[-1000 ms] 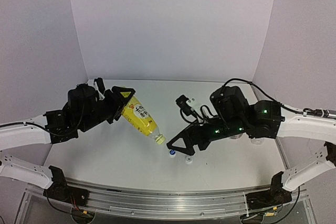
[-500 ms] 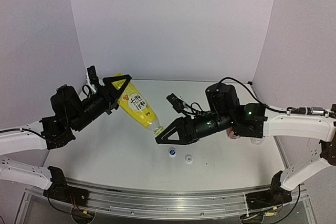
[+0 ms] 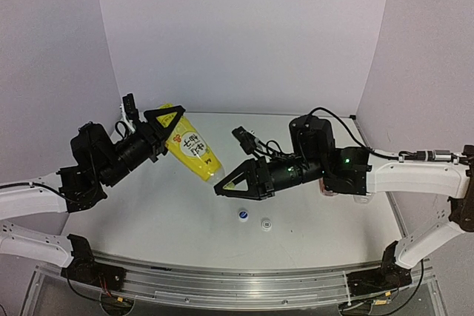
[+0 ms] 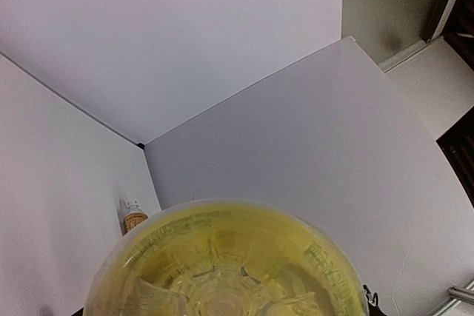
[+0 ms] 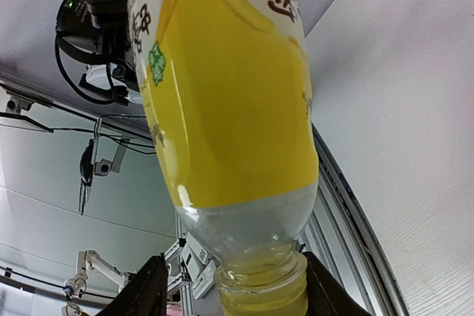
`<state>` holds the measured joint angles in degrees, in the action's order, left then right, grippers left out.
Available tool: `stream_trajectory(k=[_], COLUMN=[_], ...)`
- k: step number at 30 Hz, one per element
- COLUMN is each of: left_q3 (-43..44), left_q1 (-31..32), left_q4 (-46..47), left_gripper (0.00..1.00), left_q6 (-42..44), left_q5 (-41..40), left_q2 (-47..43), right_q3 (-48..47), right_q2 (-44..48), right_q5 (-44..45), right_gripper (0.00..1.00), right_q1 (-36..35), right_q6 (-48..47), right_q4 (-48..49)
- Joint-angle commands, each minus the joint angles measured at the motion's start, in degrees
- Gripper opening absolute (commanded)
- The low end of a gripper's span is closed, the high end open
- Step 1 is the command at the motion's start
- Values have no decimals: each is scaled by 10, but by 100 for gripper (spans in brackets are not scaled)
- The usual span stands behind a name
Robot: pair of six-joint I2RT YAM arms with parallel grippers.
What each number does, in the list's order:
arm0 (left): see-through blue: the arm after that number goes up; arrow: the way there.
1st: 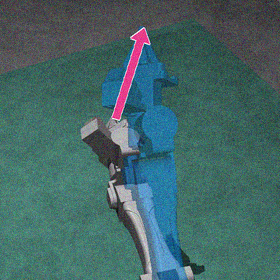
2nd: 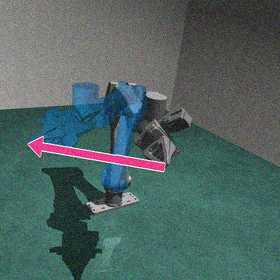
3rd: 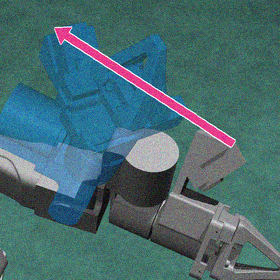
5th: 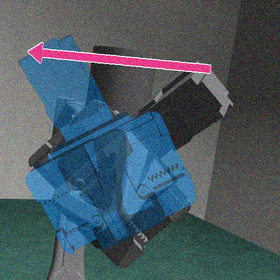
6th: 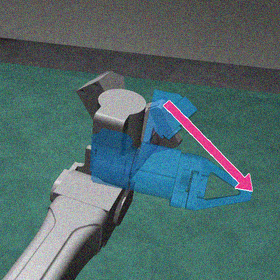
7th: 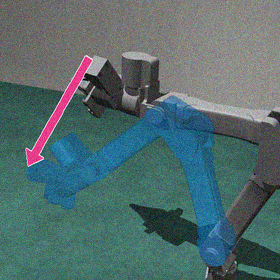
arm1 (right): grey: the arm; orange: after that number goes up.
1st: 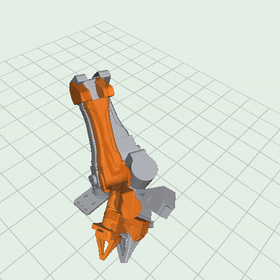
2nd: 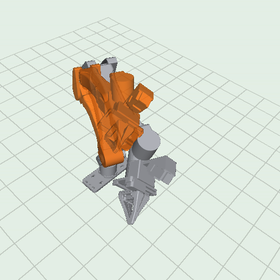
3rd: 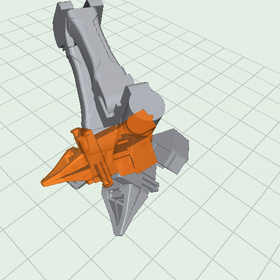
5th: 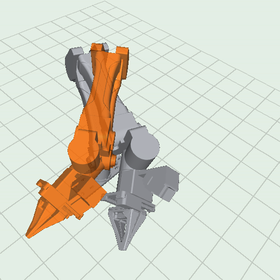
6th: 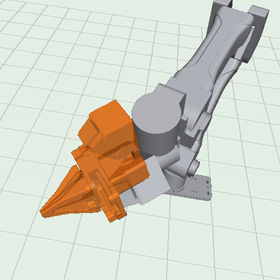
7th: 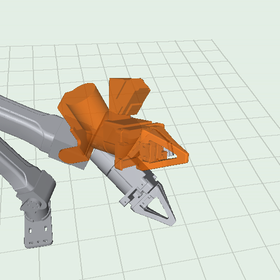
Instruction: Unscrew the bottle caps
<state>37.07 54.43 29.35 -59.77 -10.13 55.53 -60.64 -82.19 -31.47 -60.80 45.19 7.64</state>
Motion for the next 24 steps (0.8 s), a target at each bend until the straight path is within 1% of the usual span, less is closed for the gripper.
stream_trajectory(k=[1,15,18,21,24], left_q3=[-7,-13,-14,-12,-6], left_q1=[0,1,0,1,1], left_q4=[27,0,-7,-14,-22], left_gripper=[0,0,0,0,0], left_q6=[1,-28,-36,-39,-38], left_q5=[-7,-63,-74,-82,-79], left_q2=[-19,-23,-25,-25,-20], right_q3=[-10,-5,-4,-3,-2], right_q2=[-3,-6,-5,-3,-2], right_q5=[-3,-15,-13,-10,-1], right_gripper=[52,50,46,38,23], right_q1=[0,0,0,0,0], right_q6=[25,29,25,21,12], right_q4=[52,57,56,56,54])
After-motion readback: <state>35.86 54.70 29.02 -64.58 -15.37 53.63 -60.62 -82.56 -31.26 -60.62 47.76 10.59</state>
